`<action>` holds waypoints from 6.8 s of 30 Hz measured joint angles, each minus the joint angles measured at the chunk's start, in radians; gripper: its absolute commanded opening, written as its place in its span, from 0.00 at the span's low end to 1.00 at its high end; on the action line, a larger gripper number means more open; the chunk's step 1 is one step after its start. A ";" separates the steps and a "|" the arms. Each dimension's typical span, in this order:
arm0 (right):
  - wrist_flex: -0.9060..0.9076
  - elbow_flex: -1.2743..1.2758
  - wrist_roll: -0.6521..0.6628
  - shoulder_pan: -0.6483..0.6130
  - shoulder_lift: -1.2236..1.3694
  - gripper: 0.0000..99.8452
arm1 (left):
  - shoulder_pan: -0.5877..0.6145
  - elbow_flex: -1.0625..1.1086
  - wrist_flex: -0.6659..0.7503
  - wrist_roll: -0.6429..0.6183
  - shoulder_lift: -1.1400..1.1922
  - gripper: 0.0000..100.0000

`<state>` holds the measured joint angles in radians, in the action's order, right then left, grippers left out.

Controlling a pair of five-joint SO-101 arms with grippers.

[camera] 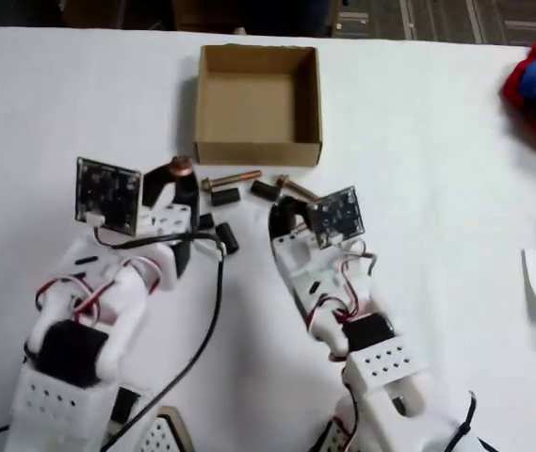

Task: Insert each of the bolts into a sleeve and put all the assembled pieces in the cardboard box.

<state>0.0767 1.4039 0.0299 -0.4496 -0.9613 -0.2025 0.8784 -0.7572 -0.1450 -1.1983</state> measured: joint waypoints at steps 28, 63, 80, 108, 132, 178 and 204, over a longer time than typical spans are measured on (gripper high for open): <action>-0.132 0.049 -0.169 -0.008 0.000 0.02 | -0.193 -0.261 0.292 -0.232 0.511 0.03; 0.063 0.061 -0.169 -0.011 -0.318 0.02 | -0.247 -0.210 0.350 -0.230 0.594 0.03; 0.063 0.087 -0.170 -0.003 -0.328 0.02 | -0.302 -0.207 0.204 -0.100 0.595 0.03; 0.063 0.097 -0.112 -0.008 -0.328 0.02 | -0.282 -0.305 -0.130 -0.061 0.594 0.14; 0.020 -0.041 -0.109 0.184 -0.008 0.02 | 0.106 -0.404 -0.133 0.051 0.594 0.14; 0.815 -2.888 -0.150 0.218 2.349 0.02 | 0.523 0.080 0.054 0.180 0.595 0.14; 0.855 -2.952 -0.077 0.219 2.248 0.02 | 0.523 0.080 0.054 0.181 0.595 0.14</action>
<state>0.9314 -1.5482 -0.0468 -0.2302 1.2866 0.3207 0.9582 -0.7035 0.0361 -0.6030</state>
